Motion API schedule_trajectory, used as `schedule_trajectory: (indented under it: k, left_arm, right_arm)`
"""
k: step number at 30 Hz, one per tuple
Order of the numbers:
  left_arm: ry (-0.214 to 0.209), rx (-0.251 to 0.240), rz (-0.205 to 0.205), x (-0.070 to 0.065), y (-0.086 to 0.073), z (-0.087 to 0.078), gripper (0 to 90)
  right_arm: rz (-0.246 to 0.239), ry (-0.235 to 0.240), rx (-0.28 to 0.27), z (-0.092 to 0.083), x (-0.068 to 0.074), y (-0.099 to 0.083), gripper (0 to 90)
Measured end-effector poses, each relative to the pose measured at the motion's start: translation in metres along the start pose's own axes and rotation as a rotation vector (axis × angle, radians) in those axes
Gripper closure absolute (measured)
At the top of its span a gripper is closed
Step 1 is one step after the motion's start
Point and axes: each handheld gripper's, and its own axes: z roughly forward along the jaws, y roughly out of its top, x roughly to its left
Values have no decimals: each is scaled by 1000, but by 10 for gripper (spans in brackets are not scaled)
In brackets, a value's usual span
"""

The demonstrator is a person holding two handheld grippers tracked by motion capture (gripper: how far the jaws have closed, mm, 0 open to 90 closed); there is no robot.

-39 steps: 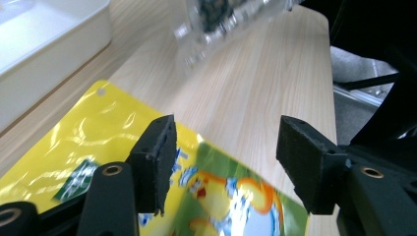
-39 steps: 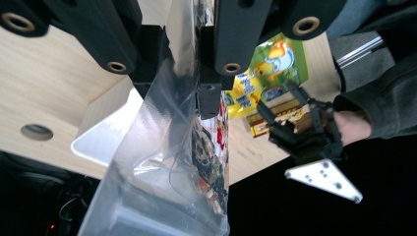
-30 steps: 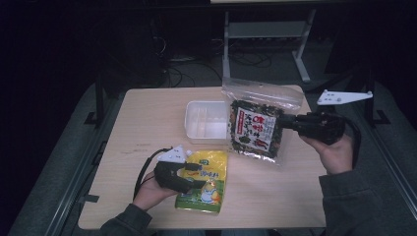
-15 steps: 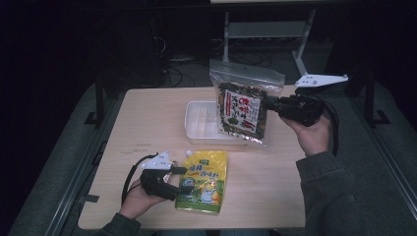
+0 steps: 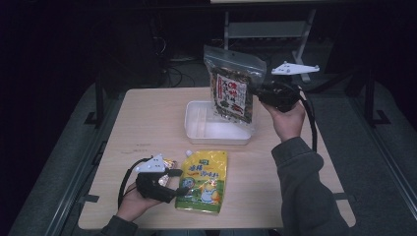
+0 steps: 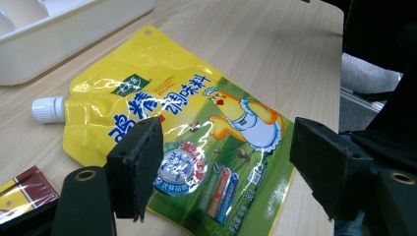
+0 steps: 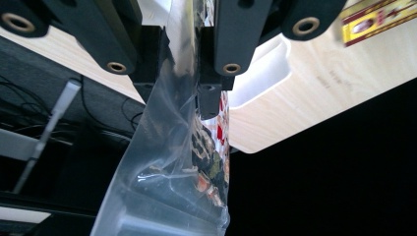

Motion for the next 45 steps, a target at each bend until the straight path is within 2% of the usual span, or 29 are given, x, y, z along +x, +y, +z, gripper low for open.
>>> schedule_trajectory:
  k: [5, 8, 14, 22, 30, 40, 45]
  left_arm:
    - [6, -9, 0, 2, -1, -3, 281]
    - [8, -6, -6, 4, -3, -2, 280]
    - [10, -9, -12, 6, -4, -3, 282]
    - [9, -8, -10, 6, -5, -4, 286]
    - [7, -10, -11, 7, -5, -4, 287]
    - [8, -13, -12, 8, -5, -5, 287]
    - [10, -12, -14, 8, -5, -6, 287]
  right_arm:
    - [5, -45, 3, 18, -1, -7, 776]
    - [26, -44, -5, 27, -3, -13, 776]
    - [27, -56, 2, 44, -6, -29, 776]
    - [42, -50, 4, 55, -11, -47, 775]
    - [61, -14, 2, 56, -21, -55, 775]
    - [57, 29, 5, 55, -31, -59, 772]
    - [80, 45, 3, 55, -36, -65, 760]
